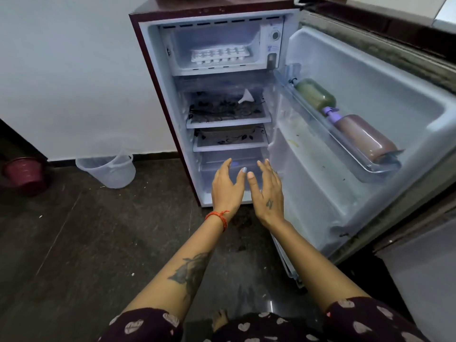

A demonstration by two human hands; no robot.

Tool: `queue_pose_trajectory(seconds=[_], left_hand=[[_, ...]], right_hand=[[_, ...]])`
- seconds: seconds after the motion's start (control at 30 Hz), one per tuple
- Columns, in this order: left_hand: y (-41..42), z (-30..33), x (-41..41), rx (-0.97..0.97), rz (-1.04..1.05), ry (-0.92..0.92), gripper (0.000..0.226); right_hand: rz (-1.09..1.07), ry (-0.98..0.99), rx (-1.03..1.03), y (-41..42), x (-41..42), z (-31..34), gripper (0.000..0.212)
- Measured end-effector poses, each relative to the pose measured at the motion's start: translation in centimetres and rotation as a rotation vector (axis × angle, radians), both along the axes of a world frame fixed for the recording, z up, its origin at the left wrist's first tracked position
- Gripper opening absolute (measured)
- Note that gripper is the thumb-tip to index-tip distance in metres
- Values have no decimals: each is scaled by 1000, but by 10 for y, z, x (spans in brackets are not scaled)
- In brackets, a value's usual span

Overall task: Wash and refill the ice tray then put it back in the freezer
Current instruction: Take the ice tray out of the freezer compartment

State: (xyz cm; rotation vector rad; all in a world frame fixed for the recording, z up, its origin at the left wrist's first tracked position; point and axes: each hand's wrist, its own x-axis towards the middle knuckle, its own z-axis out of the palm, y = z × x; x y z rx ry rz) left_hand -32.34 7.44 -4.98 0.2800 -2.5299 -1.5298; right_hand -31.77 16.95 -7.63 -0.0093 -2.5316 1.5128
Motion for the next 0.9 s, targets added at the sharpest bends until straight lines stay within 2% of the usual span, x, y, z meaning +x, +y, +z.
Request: queue_pose_trajectory(seconds=[0.3, 0.63, 0.9], left_hand=[[-52, 2, -77, -64, -32, -6, 56], [-63, 1, -177, -103, -22, 9, 57], [-72, 4, -245, -131, 27, 51, 58]], right_hand=[[-35, -77, 50, -46, -74, 4, 60], [-17, -79, 106, -50, -181, -2, 64], [-19, -56, 71, -54, -254, 1, 64]])
